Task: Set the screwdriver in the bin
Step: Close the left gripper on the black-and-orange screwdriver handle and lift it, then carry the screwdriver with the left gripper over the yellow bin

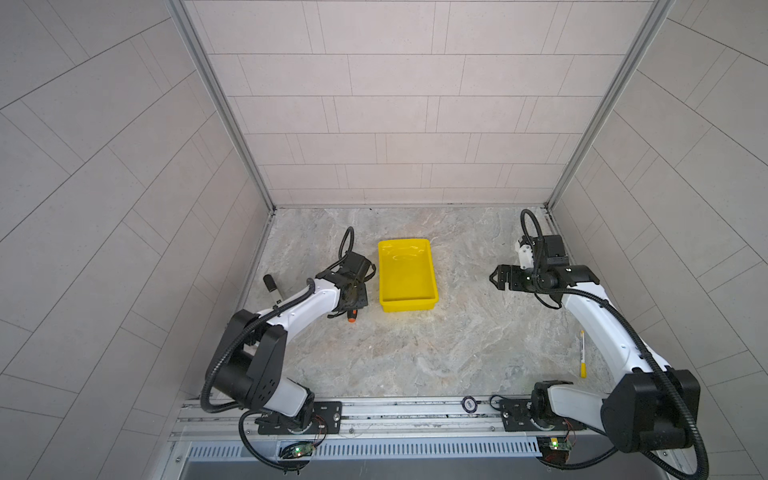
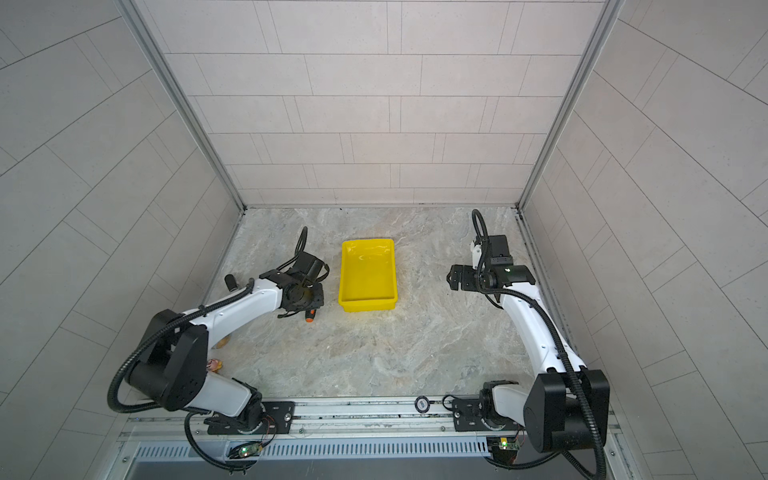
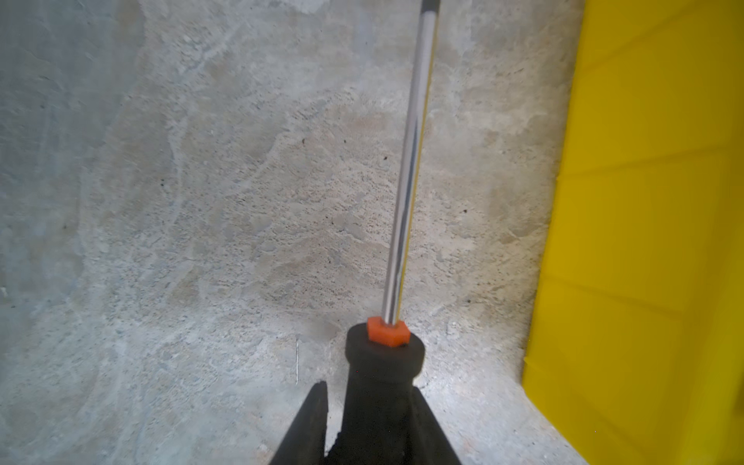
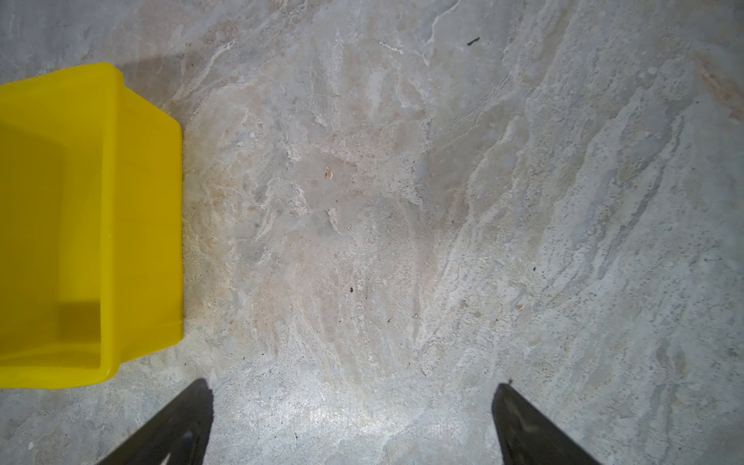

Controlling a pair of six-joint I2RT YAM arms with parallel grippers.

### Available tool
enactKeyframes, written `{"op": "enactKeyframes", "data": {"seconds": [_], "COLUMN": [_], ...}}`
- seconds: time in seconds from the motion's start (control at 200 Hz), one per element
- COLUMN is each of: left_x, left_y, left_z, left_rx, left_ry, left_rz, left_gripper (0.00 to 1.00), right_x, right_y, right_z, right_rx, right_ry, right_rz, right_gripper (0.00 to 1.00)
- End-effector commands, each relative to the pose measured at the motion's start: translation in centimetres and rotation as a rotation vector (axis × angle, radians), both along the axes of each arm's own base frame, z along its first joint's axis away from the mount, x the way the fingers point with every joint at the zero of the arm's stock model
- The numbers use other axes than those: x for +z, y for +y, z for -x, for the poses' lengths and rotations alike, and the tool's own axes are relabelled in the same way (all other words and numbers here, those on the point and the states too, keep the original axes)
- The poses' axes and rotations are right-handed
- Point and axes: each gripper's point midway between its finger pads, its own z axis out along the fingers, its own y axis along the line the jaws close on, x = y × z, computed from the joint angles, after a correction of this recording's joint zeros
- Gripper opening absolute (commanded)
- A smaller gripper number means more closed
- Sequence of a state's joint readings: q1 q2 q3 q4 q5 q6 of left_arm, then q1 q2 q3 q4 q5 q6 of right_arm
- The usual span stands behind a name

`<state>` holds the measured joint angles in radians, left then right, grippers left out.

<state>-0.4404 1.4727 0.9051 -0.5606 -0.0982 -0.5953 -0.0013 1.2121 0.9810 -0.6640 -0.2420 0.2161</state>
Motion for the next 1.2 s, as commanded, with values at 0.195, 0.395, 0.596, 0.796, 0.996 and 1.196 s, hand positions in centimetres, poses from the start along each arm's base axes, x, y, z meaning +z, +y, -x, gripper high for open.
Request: {"op": "enactKeyframes", "data": {"seconds": [0.195, 0.395, 0.596, 0.796, 0.996, 1.196], "left_x": [3.5, 6.3, 9.4, 12.4, 13.4, 11.1], "left_y": [0.8, 1.1, 0.1, -3.0, -8.1, -13.1], "left_z": [1.0, 1.5, 1.3, -0.1, -2.5, -5.7], "left_rx": [0.059, 0.068, 0.080, 0.007, -0.076, -0.145], "left_ry": [-0.029, -0.072, -0.141, -0.184, -0.204, -0.173], "left_rz": [0.017, 0.038, 0.106, 0.099, 0.086, 0.067], "left_gripper": [0.11, 0.11, 0.08, 0.07, 0.07, 0.07], "right_x": [0.1, -0.6, -0.3, -0.6, -0.8, -0.4], "right_y": [0.9, 1.8, 2.8, 3.4, 3.9, 4.1], "right_z": [0.2, -0.1, 0.2, 0.1, 0.1, 0.2], "right_rx": [0.025, 0.052, 0.089, 0.099, 0.116, 0.122], "right_ry": [-0.001, 0.026, 0.025, 0.029, 0.039, 0.033], "right_rz": [-0.053, -0.104, -0.145, -0.180, -0.208, -0.212], "right_gripper": [1.00, 1.00, 1.00, 1.00, 1.00, 1.00]}}
